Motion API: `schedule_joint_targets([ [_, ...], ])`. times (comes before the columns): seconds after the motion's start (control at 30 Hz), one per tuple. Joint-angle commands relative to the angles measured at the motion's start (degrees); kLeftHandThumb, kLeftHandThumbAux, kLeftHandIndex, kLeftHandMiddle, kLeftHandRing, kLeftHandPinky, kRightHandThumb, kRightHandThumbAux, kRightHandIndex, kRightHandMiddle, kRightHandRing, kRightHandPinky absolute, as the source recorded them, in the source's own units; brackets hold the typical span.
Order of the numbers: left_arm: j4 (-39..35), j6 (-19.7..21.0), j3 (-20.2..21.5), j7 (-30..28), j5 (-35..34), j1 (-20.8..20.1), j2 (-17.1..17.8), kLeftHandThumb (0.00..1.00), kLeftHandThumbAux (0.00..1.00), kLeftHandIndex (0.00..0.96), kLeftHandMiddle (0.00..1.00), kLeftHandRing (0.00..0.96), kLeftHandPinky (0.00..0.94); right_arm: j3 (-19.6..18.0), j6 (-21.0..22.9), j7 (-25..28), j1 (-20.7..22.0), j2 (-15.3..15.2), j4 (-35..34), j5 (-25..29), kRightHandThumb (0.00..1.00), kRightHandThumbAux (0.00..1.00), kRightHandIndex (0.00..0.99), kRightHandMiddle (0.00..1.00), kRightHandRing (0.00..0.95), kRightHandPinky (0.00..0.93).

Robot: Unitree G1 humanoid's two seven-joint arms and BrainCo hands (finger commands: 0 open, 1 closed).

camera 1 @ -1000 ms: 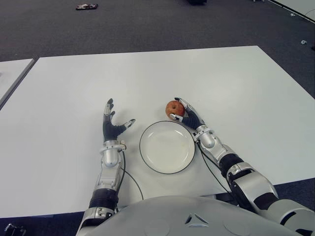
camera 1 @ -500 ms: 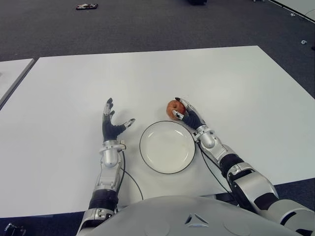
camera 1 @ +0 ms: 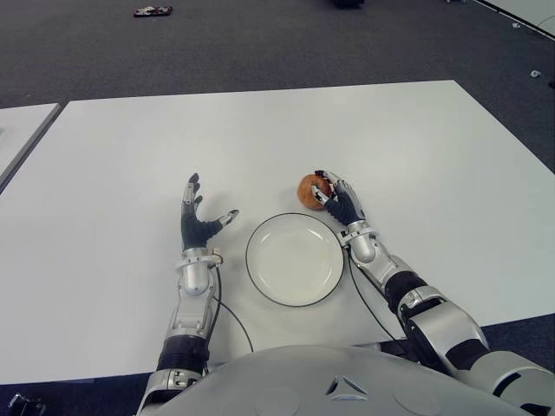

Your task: Put the apples into the plate.

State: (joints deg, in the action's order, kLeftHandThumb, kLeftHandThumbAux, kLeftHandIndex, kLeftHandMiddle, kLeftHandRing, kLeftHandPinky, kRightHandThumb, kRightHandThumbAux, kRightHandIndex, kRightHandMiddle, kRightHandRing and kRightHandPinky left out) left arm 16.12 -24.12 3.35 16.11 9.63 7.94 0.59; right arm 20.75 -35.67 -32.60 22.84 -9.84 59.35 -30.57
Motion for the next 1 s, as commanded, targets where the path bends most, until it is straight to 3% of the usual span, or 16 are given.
schedule_joint_targets([
  [0.03, -0.74, 1.39, -0.29, -0.11, 0.31, 0.46, -0.30, 0.000, 0.511, 0.000, 0.000, 0.000, 0.000, 0.77, 1.40, 0.79, -1.13, 0.12, 2.02, -0.91, 0.924, 0.513, 0.752, 0.826, 0.834, 0.765],
  [0.43, -0.94, 1.86, -0.25, 0.00, 0.48, 0.25, -0.23, 0.000, 0.515, 0.000, 0.000, 0.000, 0.000, -1.05, 0.42, 4.39, -1.81, 0.79, 1.17, 2.58, 0.966, 0.624, 0.834, 0.888, 0.878, 0.897],
  [0.77, -1.27, 2.38, -0.23, 0.10, 0.98, 0.25, -0.21, 0.000, 0.517, 0.000, 0.000, 0.000, 0.000, -0.96, 1.85, 2.30, -2.02, 0.78, 0.05, 1.34, 0.986, 0.647, 0.855, 0.902, 0.889, 0.907],
  [1.0, -1.45, 2.65, -0.17, -0.13, 0.64, 0.17, -0.27, 0.000, 0.523, 0.000, 0.000, 0.000, 0.001, -2.05, 1.58, 4.90, -2.41, 1.15, -0.42, 3.30, 0.981, 0.657, 0.856, 0.907, 0.894, 0.910],
])
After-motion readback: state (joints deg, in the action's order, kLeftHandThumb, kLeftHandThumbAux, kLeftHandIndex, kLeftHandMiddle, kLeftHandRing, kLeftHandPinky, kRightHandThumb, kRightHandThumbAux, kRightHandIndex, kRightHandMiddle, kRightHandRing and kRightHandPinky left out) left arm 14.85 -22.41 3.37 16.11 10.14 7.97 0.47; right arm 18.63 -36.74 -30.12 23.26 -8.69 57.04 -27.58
